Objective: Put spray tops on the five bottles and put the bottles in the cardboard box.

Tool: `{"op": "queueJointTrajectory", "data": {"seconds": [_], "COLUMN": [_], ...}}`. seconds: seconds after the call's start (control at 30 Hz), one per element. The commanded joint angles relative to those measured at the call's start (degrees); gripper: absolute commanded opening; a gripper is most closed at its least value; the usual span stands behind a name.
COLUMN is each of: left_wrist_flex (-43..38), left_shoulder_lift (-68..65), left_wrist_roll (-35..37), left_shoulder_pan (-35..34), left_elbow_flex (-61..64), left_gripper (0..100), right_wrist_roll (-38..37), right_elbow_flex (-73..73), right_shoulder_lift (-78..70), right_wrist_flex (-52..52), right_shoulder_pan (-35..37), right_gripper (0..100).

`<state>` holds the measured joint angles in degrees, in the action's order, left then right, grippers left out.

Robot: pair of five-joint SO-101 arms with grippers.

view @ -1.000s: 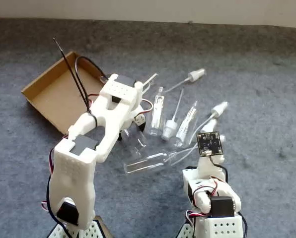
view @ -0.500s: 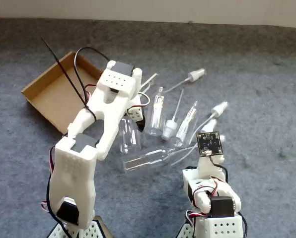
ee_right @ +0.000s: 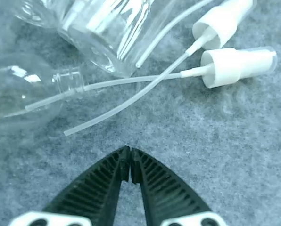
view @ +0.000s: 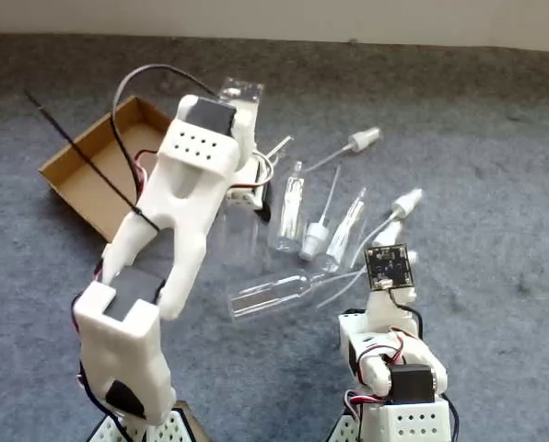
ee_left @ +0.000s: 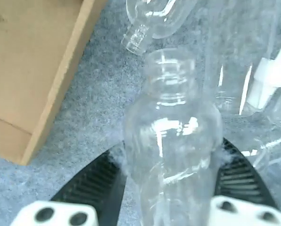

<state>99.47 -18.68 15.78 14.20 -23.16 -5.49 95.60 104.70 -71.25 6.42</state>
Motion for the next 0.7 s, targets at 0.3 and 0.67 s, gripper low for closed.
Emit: {"op": "queueJointTrajectory", "data": {"seconds": [0.3, 0.67], "left_wrist_flex": [0.6, 0.5], "left_shoulder_lift": [29.1, 48.4], "left_wrist_roll": [-2.8, -13.8], "left_shoulder_pan": [2.0, -0.3], "left_elbow_flex": [15.9, 29.1], "left_gripper": [20, 19], "right_wrist_roll": [-0.5, -0.5], "right_elbow_flex": [6.3, 6.3], "right_shoulder_lift": [0.6, 0.6], "right_wrist_flex": [-0.4, -0.4], "right_shoulder_pan": [-0.7, -0.7], "right_gripper": [0.5, 0.5]}}
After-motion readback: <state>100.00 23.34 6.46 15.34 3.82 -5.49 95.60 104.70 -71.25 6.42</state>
